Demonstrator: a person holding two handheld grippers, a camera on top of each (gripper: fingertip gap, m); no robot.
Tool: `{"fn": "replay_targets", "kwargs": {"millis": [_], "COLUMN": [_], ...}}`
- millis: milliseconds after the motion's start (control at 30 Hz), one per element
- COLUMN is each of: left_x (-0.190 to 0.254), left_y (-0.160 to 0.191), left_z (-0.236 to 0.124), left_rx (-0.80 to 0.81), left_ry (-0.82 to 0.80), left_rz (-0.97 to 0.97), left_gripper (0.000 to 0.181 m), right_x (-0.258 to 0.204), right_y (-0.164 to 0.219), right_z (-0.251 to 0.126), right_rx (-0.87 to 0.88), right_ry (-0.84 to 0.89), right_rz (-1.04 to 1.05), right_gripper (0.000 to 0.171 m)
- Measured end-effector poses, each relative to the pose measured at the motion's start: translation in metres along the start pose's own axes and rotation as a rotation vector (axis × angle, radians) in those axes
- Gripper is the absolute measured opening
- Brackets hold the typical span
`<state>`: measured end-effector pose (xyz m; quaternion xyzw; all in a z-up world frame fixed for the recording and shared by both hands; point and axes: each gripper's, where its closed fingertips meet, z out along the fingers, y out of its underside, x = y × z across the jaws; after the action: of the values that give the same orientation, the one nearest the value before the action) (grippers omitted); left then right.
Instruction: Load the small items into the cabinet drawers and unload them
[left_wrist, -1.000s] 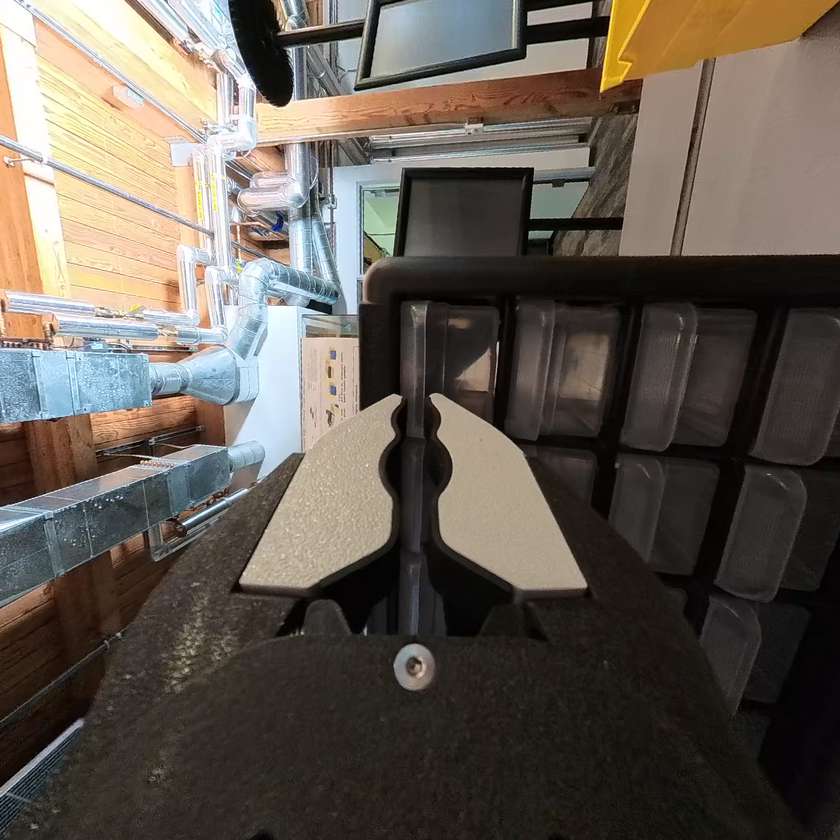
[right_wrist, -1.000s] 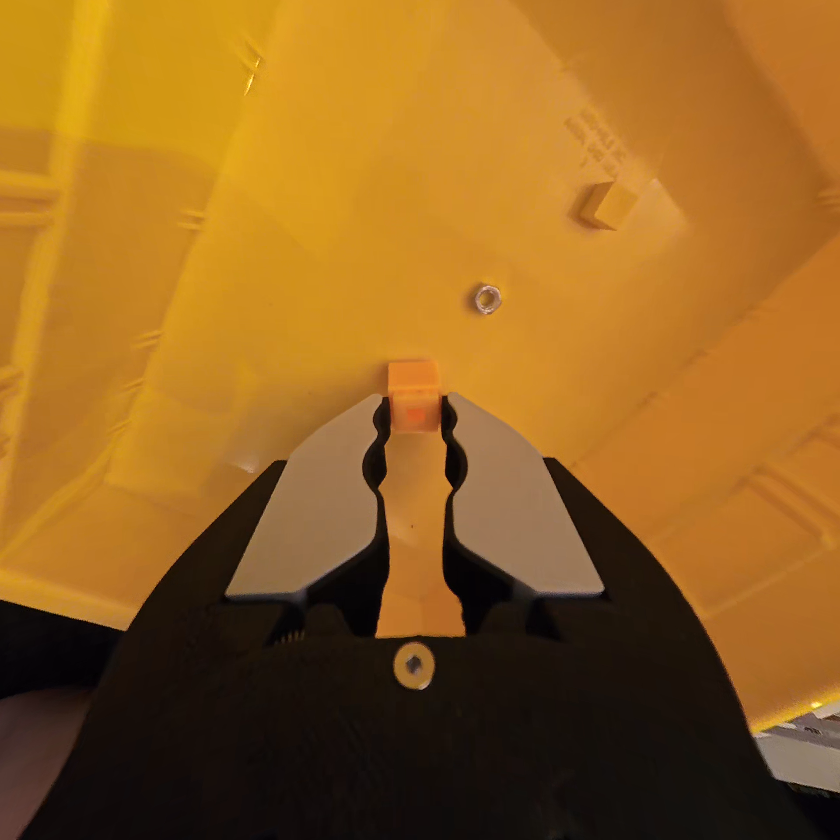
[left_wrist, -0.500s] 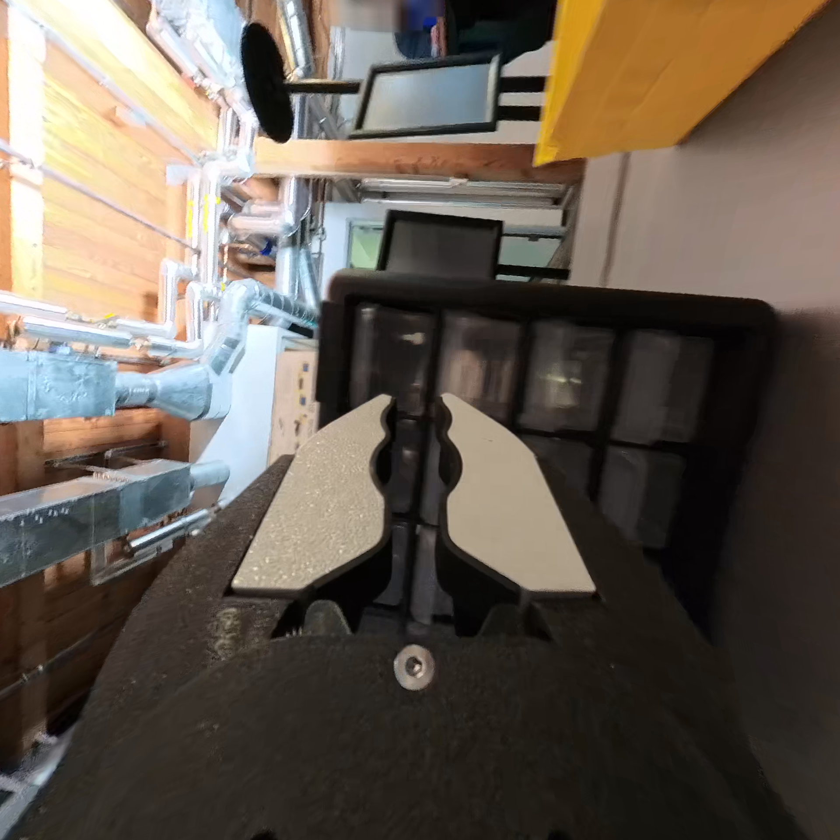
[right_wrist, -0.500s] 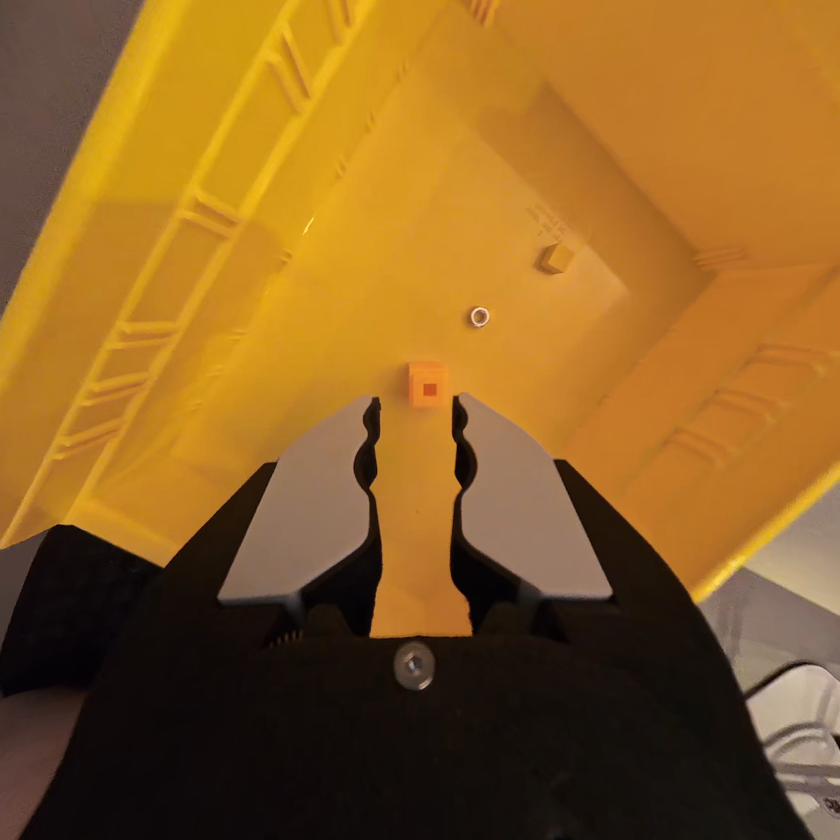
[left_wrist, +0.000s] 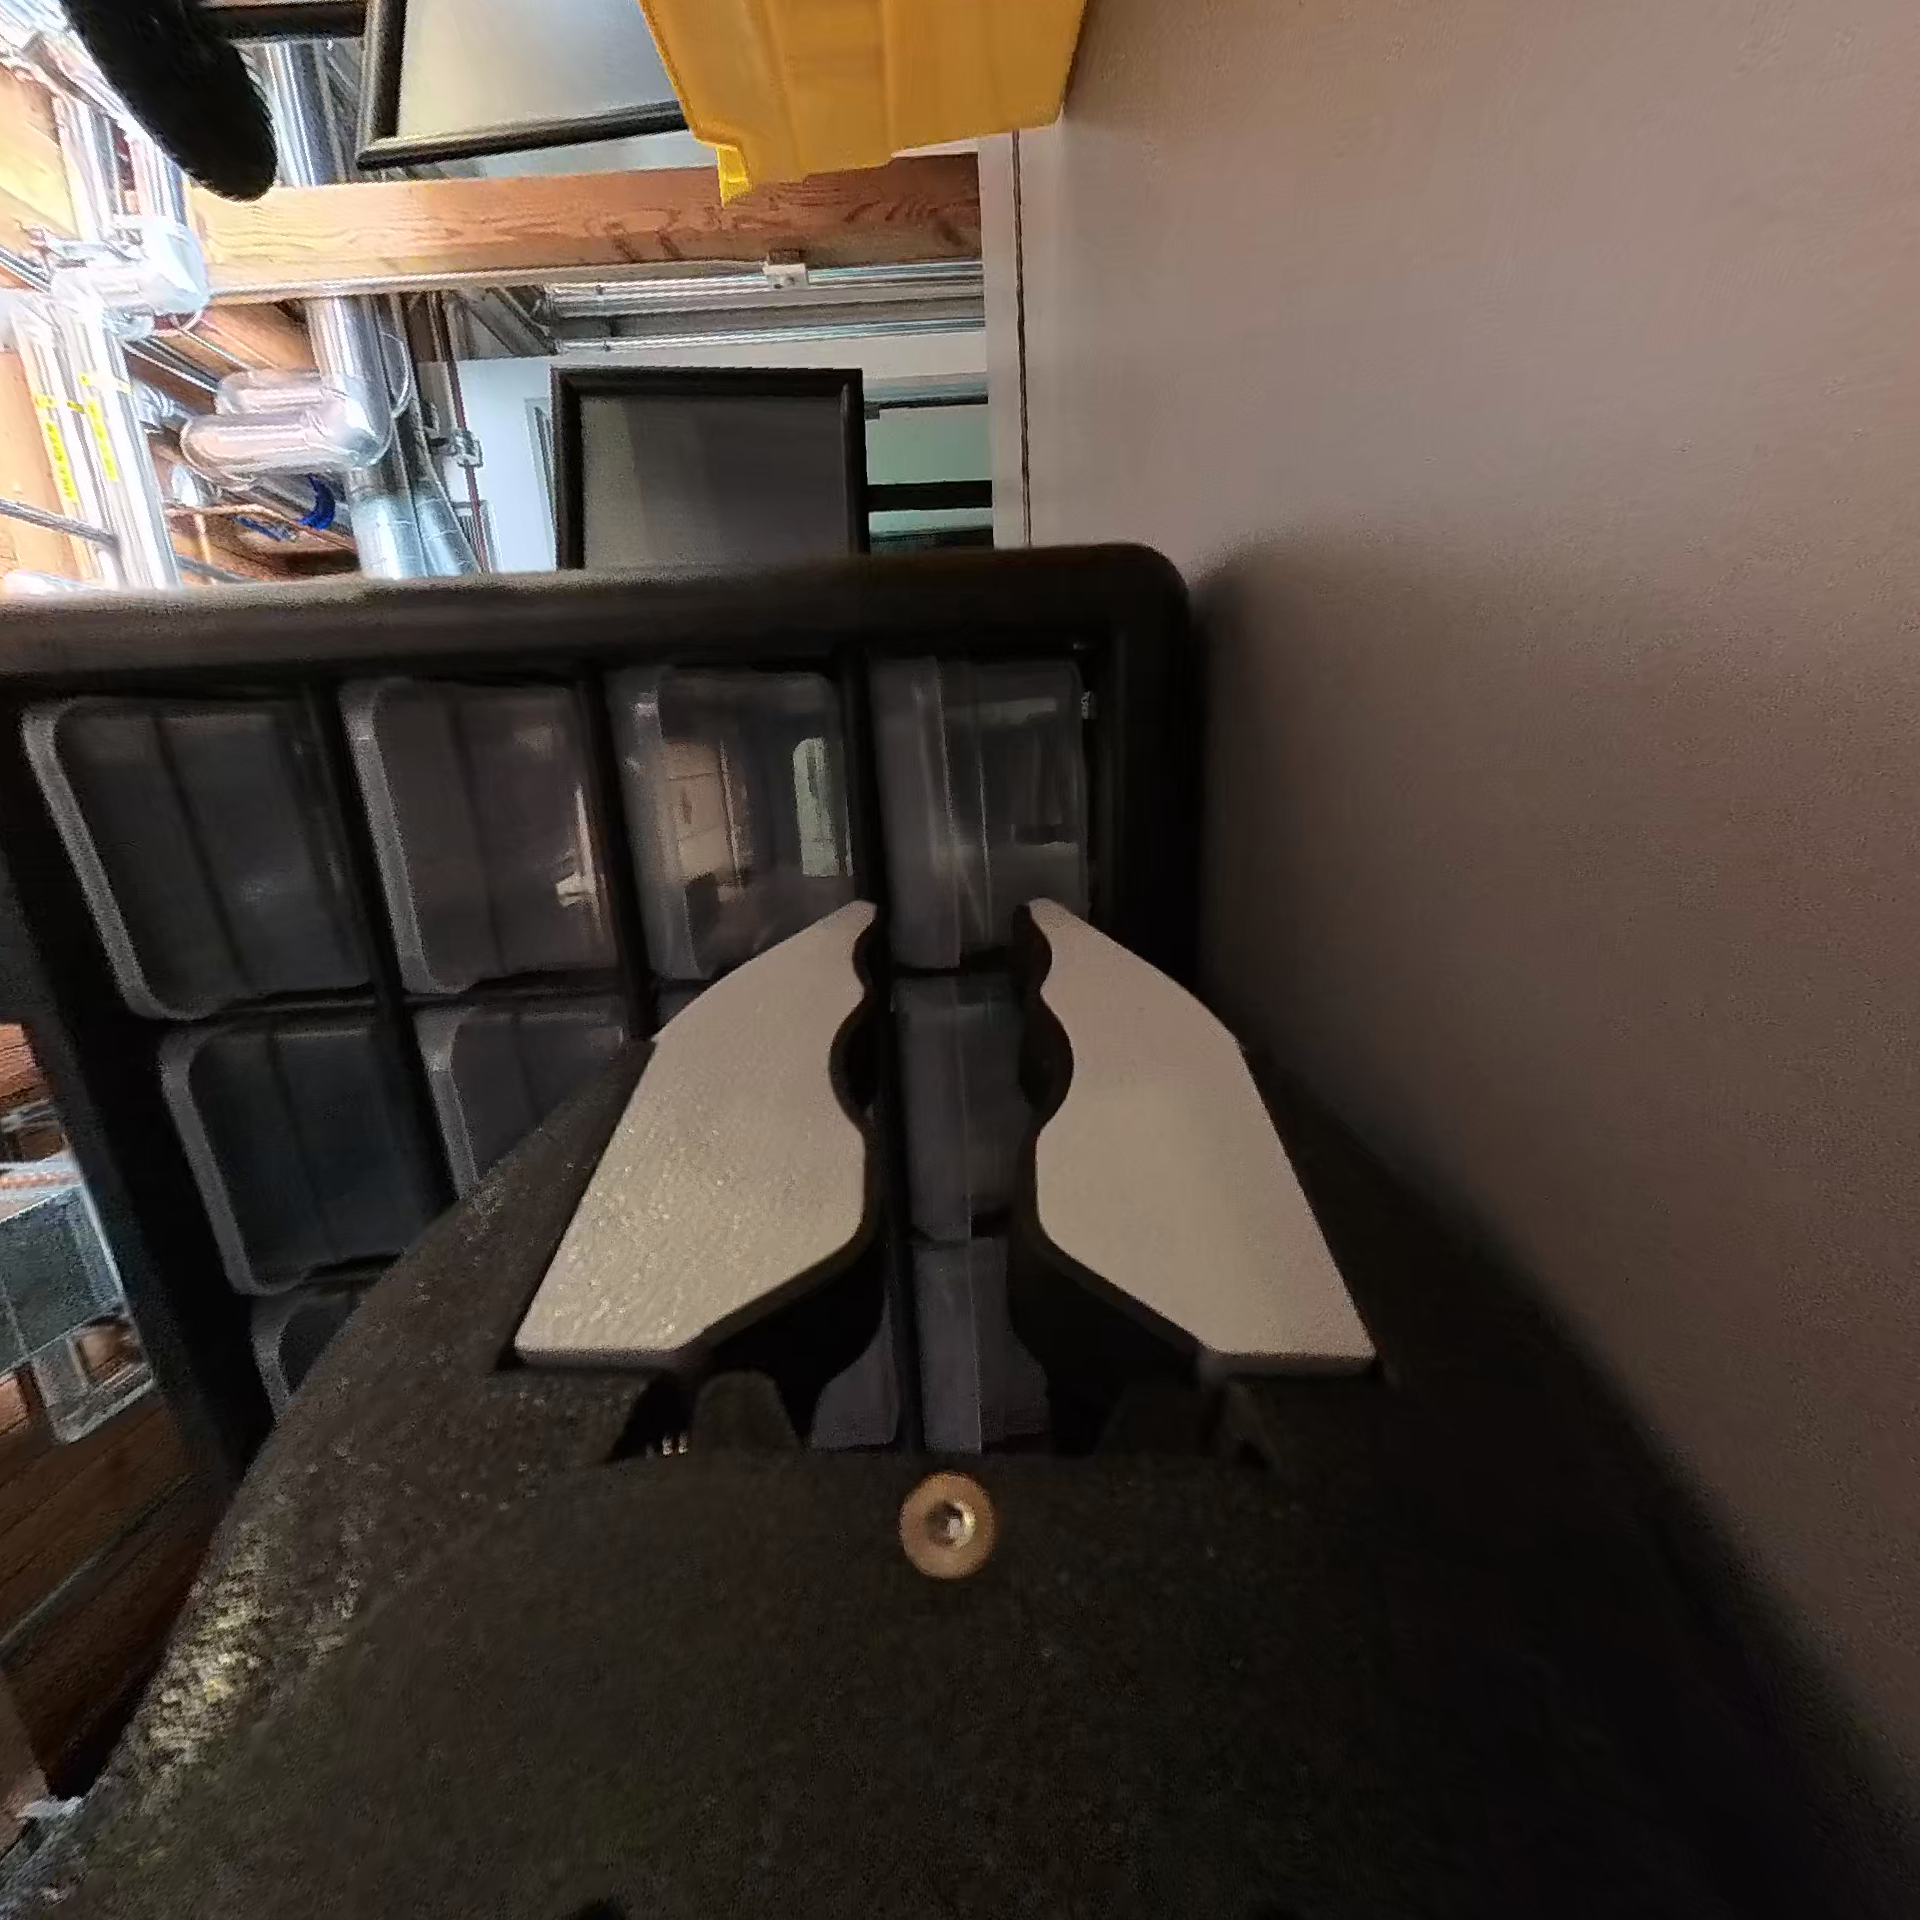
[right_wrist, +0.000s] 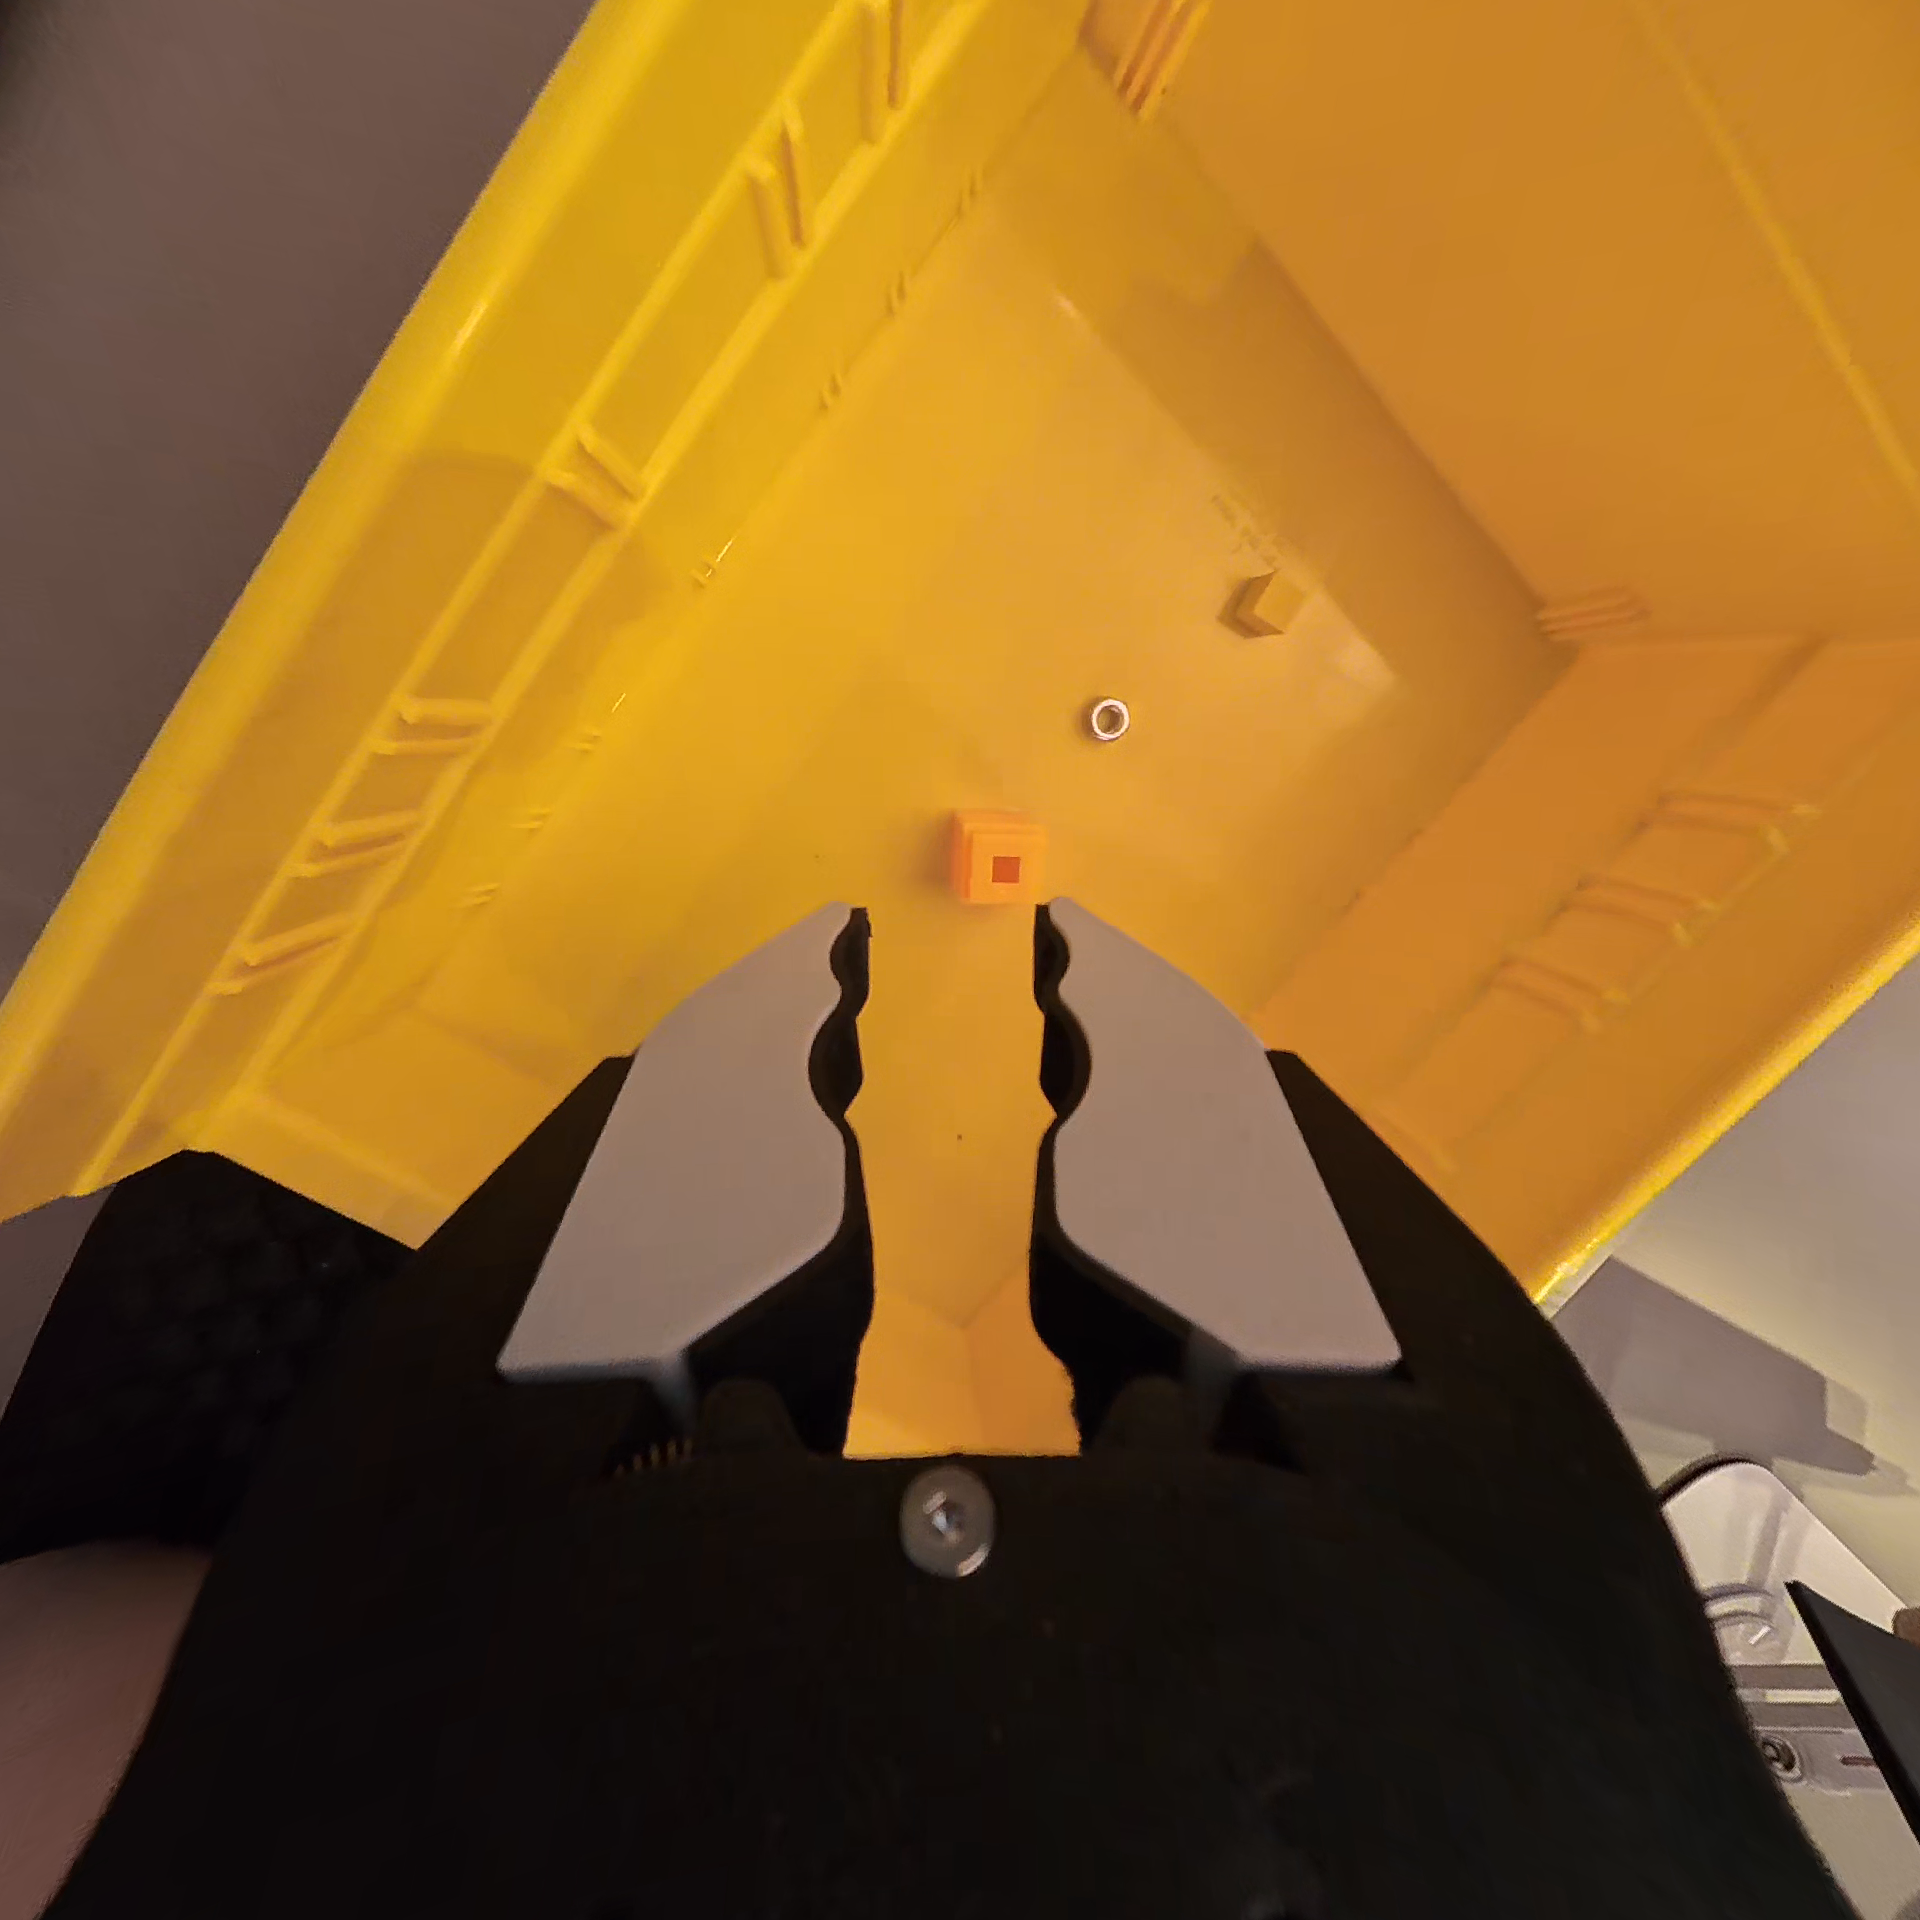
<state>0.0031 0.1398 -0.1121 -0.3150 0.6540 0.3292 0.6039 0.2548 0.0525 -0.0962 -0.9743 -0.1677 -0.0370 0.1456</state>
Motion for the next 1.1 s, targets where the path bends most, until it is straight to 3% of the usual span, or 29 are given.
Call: {"fn": "replay_targets", "kwargs": {"millis": [200, 367, 567, 667, 800, 933, 1100], "left_x": [-0.005, -0.004, -0.003, -0.001, 0.0, 0.0, 0.004], "left_y": [-0.006, -0.006, -0.014, -0.02, -0.026, -0.031, -0.033], "left_z": [0.009, 0.002, -0.028, -0.047, -0.068, -0.082, -0.084], "left_rx": [0.018, 0.033, 0.041, 0.059, 0.077, 0.094, 0.093], "left_ry": [-0.044, -0.018, -0.007, -0.001, 0.012, 0.023, 0.022], "left_rz": [0.015, -0.03, 0.02, 0.041, 0.04, 0.026, 0.048], "left_gripper": [0.011, 0.011, 0.011, 0.011, 0.011, 0.011, 0.011], "right_x": [-0.003, -0.026, -0.107, -0.169, -0.228, -0.232, -0.237], "right_y": [-0.004, -0.03, -0.072, -0.095, -0.118, -0.119, -0.114], "right_z": [-0.009, -0.04, -0.073, -0.078, -0.05, -0.001, 0.03], "right_rx": [0.026, 0.15, 0.266, 0.338, 0.324, 0.161, 0.02], "right_ry": [0.012, 0.029, 0.009, -0.09, -0.204, -0.204, -0.225], "right_rz": [-0.023, -0.107, -0.431, -0.622, -0.769, -0.777, -0.816], "right_gripper": [0.031, 0.029, 0.025, 0.023, 0.023, 0.023, 0.024]}}
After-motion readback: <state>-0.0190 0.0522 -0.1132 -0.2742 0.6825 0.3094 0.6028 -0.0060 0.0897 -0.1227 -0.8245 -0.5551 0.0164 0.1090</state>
